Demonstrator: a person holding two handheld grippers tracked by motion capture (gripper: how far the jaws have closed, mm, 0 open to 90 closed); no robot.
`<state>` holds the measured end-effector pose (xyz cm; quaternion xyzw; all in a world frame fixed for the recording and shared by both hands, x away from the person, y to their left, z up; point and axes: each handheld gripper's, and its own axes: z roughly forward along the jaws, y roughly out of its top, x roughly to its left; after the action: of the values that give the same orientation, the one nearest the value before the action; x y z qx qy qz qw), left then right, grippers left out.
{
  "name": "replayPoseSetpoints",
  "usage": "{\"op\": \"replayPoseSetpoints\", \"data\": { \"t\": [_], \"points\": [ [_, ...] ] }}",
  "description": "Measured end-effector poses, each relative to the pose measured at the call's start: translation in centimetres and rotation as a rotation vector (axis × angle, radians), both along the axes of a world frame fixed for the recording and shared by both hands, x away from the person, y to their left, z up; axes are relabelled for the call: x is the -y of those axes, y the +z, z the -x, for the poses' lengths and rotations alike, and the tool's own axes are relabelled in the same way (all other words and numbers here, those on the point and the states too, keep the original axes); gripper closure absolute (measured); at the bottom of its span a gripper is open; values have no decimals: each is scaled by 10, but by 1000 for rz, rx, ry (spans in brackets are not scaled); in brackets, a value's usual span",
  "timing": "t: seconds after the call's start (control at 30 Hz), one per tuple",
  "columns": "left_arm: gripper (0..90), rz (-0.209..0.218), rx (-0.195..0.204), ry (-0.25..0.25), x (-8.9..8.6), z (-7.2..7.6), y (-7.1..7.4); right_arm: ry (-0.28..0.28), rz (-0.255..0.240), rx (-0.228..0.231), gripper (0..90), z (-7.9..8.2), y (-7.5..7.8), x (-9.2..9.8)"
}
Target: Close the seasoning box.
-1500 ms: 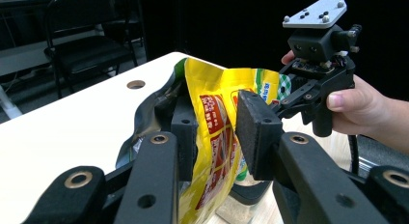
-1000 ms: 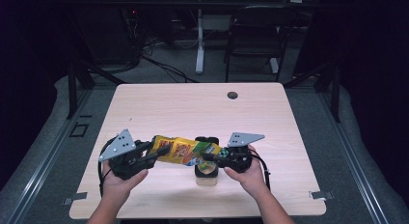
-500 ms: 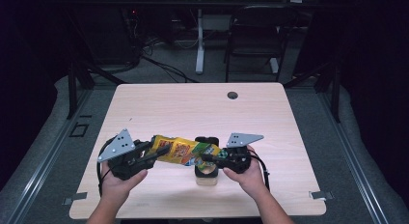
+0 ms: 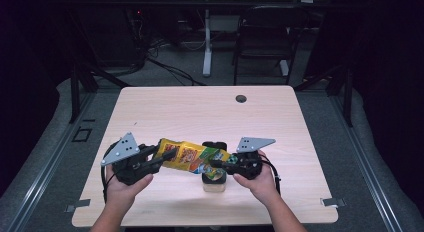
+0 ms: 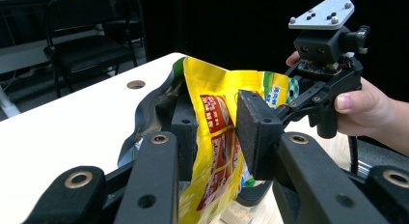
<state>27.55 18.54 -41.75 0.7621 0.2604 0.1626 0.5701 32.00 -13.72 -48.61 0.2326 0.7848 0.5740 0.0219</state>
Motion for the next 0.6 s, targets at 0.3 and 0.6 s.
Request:
{"op": "replayPoseSetpoints", "data": {
  "t": [0.3, 0.6],
  "points": [
    [702, 2, -7, -2, 1, -1, -3, -16, -4, 9, 876, 0, 3, 3],
    [705, -10, -3, 0, 4, -1, -5, -57, 5, 27, 878, -1, 3, 5]
  ]
}}
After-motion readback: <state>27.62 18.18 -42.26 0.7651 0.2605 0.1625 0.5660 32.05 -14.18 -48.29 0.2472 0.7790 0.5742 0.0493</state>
